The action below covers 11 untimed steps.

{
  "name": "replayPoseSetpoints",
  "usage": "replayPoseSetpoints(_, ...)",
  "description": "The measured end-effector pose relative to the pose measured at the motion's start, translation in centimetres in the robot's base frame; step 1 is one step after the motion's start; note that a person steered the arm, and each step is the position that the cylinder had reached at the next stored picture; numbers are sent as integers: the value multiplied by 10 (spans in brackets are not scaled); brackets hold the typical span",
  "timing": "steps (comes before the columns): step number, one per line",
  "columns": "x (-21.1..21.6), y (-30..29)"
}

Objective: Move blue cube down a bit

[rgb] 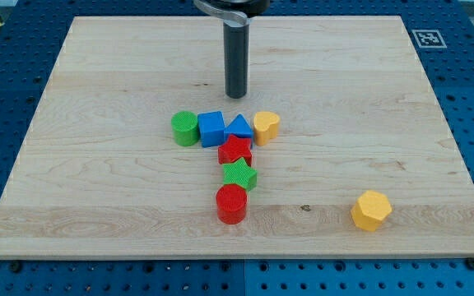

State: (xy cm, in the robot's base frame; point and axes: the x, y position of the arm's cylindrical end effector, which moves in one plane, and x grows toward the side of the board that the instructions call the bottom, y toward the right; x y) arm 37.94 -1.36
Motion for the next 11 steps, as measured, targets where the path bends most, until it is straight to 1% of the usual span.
replayPoseSetpoints(1, 8, -13)
replayPoseSetpoints(2, 27, -21)
replayPoseSetpoints(4, 50, -21)
replayPoseSetpoints(7, 52, -21)
replayPoseSetpoints(8, 59, -21)
replayPoseSetpoints(10, 89, -19)
replayPoseSetpoints(11, 90, -9)
